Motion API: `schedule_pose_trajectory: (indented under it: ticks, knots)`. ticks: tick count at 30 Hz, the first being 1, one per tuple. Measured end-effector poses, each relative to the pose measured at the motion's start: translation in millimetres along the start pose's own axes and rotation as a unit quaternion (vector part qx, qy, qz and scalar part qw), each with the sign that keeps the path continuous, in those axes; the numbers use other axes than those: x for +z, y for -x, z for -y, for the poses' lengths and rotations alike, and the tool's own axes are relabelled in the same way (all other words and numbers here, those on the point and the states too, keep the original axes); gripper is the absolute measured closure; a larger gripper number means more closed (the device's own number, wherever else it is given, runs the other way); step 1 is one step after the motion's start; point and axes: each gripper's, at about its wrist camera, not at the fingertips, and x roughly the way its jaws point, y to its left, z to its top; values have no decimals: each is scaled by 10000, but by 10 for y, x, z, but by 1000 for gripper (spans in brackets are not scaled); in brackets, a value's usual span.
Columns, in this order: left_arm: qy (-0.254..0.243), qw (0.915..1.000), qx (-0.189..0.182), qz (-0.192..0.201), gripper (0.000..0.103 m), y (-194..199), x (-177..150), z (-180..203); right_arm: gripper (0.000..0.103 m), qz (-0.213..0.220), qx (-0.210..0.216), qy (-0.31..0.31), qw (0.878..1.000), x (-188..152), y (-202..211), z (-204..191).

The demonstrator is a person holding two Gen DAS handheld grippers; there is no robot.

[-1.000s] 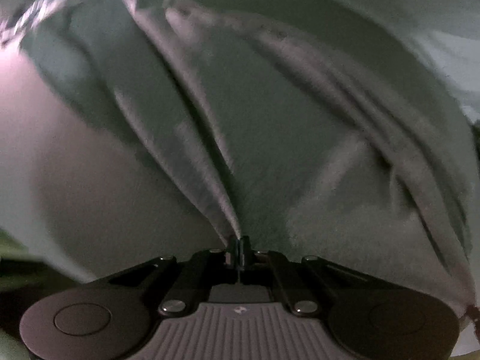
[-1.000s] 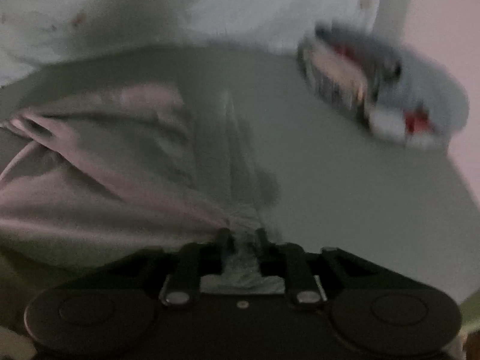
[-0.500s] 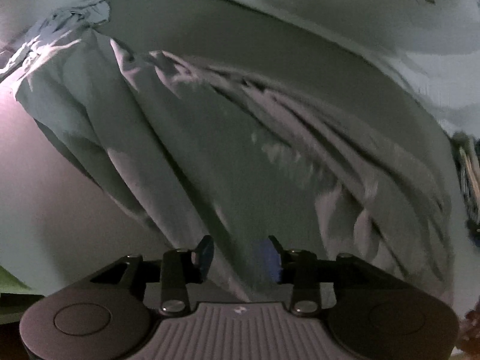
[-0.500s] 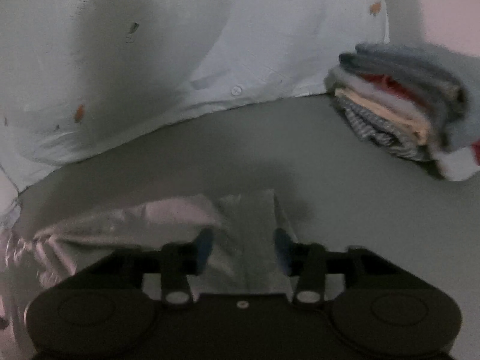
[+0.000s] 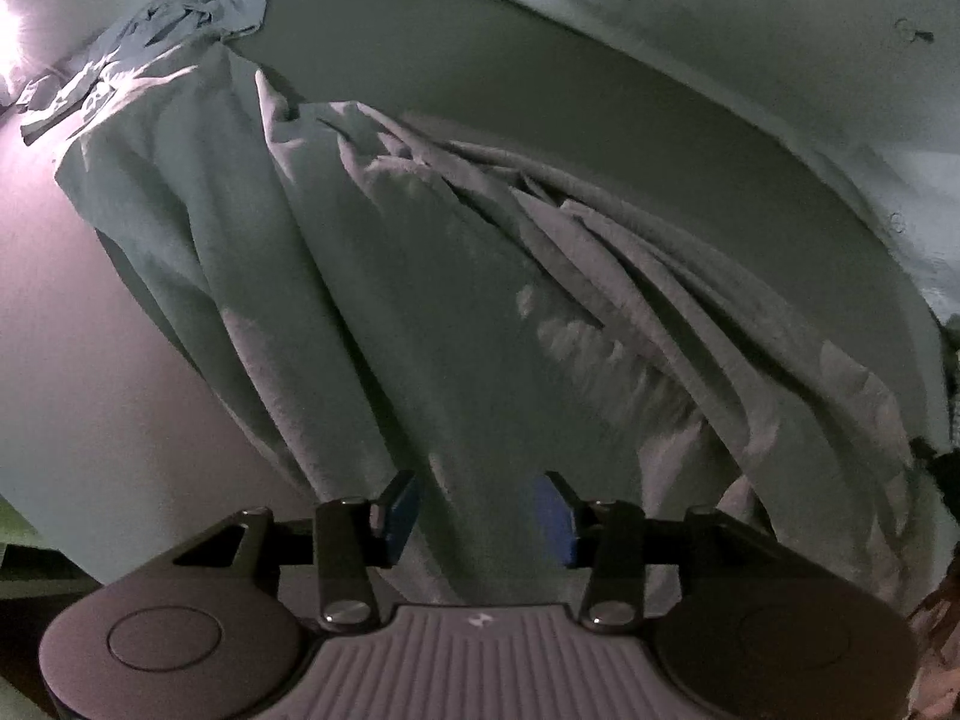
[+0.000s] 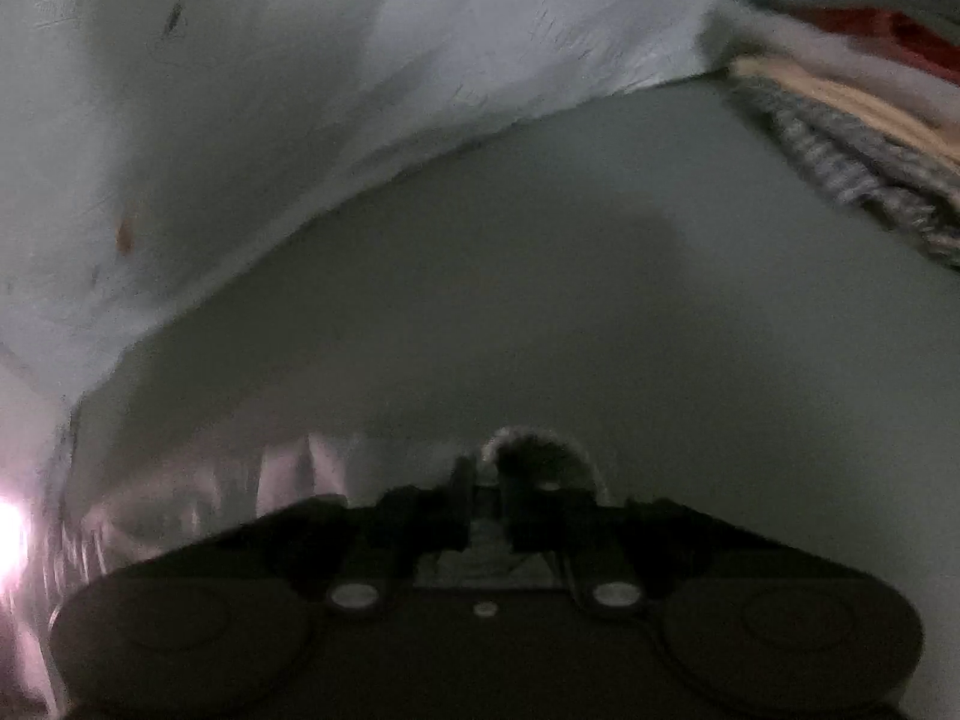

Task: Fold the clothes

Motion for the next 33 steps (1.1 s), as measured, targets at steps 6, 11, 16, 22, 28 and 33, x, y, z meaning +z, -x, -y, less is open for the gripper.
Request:
schedule_pose_trajectory:
  ticks: [6,11,16,22,28,33]
  knots:
    - [-36,9998,162,50,55,-35,165,203,97,665,-277,-556,9959,595,-115,330]
    - [19,9996,229,164,51,-14,292,314,97,837,-722,-63,9939,1272,-444,377]
    - [-32,9989,390,257,44,-52,382,337,96,1106,-1263,196,9856,1951,-781,408]
    - [199,9971,719,171,33,-162,481,115,50,557,-1504,685,9847,1938,-999,156]
    - [882,9894,1101,336,27,-180,592,-545,28,739,-1793,1828,9638,1160,-371,-241]
    - [2080,9709,1008,625,22,-224,769,-1447,25,421,-1961,1204,9722,498,264,-226]
